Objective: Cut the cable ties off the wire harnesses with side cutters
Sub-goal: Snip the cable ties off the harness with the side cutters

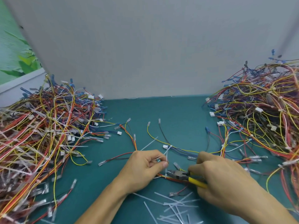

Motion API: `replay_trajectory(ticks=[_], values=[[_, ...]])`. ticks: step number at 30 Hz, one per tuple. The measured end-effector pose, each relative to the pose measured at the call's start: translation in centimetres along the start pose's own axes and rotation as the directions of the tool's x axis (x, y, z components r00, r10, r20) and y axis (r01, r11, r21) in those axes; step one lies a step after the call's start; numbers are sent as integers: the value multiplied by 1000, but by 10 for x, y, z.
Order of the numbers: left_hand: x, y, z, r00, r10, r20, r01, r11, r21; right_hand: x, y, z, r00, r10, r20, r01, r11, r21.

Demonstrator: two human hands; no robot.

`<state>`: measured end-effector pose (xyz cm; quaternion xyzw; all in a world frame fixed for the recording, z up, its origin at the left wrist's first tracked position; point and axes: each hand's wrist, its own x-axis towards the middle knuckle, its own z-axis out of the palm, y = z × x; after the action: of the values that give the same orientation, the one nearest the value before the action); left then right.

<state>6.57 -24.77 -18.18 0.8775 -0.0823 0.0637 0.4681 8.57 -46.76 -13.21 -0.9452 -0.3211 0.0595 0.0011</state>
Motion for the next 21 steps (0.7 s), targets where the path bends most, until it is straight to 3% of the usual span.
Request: replay_trajectory(ticks=[21], values=[[0, 3, 0, 1000, -7, 10, 6, 1000, 7, 5, -2, 9, 999, -49, -11, 48, 996, -81]])
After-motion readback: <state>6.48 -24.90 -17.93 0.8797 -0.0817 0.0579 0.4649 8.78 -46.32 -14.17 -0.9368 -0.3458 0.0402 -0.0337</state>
